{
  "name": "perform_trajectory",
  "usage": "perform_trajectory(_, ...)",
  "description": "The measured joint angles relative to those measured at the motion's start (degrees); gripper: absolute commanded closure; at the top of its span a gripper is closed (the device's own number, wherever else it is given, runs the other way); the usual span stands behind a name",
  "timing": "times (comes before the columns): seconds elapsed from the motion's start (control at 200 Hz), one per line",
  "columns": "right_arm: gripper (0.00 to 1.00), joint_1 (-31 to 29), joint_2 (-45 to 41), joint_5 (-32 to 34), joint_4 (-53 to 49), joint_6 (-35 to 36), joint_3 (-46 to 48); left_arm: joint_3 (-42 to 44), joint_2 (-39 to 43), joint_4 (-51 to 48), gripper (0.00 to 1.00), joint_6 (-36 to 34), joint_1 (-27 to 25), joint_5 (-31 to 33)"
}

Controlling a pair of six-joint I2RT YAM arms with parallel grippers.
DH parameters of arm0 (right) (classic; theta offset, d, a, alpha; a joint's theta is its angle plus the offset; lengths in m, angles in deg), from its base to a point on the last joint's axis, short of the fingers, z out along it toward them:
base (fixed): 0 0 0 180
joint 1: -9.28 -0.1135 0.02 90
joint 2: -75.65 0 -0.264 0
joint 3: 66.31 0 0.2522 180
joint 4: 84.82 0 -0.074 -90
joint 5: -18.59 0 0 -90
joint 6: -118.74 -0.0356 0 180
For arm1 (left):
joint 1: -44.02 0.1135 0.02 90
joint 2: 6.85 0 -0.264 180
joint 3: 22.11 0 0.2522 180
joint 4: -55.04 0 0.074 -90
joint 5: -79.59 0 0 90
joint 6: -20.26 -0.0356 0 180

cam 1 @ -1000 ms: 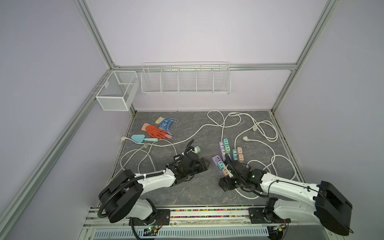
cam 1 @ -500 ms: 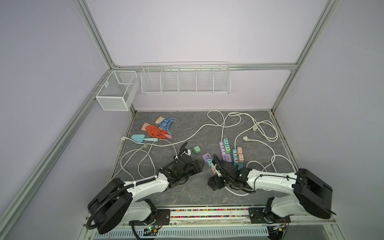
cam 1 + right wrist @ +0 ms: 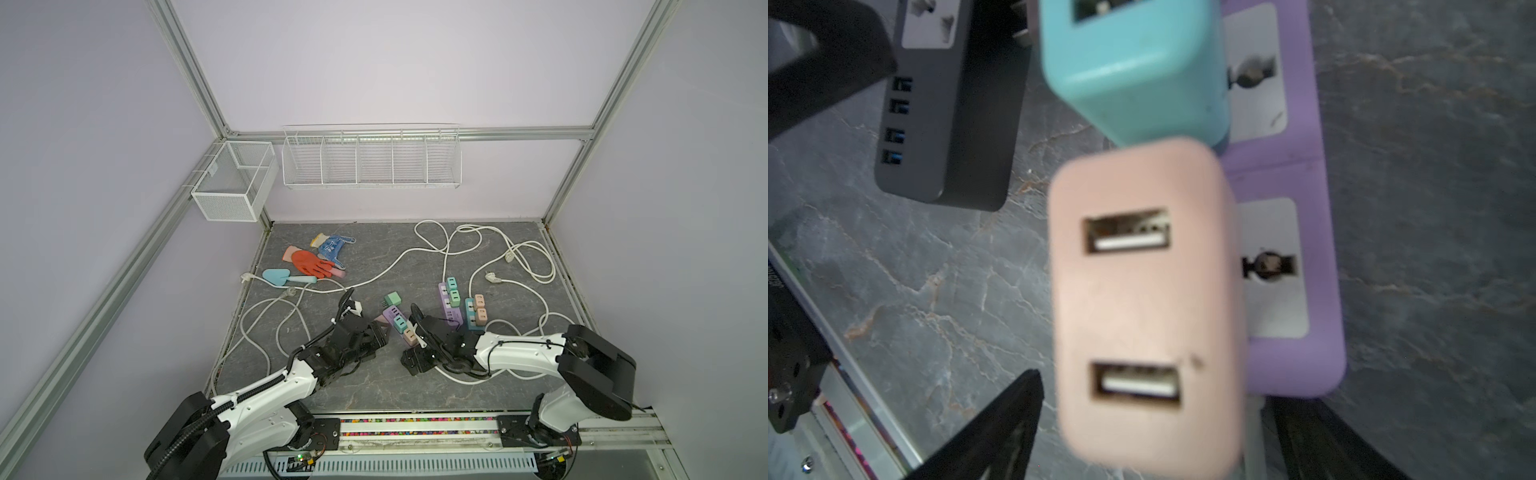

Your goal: Pull the plug off the socket

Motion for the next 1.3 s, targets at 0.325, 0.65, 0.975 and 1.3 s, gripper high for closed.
perform_trajectory(0.325,0.11,0.00,-8.22,3.65,-10.34,2.40,-0.74,0.09,-4.81,2.78,0.42,0.52,0.00,-1.53)
perform_trajectory(0.65,0.10,1.79,-7.54,5.01,-16.98,4.81,-7.10,-1.55,-14.12,6.21,0.47,2.32,0.00,-6.73)
perform_trajectory(0.975,0.03,3.26,-4.44,5.35,-19.08,6.45,-12.68,-2.32,-19.96,11.80,0.52,5.35,0.00,-10.32)
perform_trajectory(1.3,0.17,3.28,-2.95,5.33,-19.19,8.13,-13.18,-2.32,-20.28,12.57,0.60,6.45,0.00,-9.79)
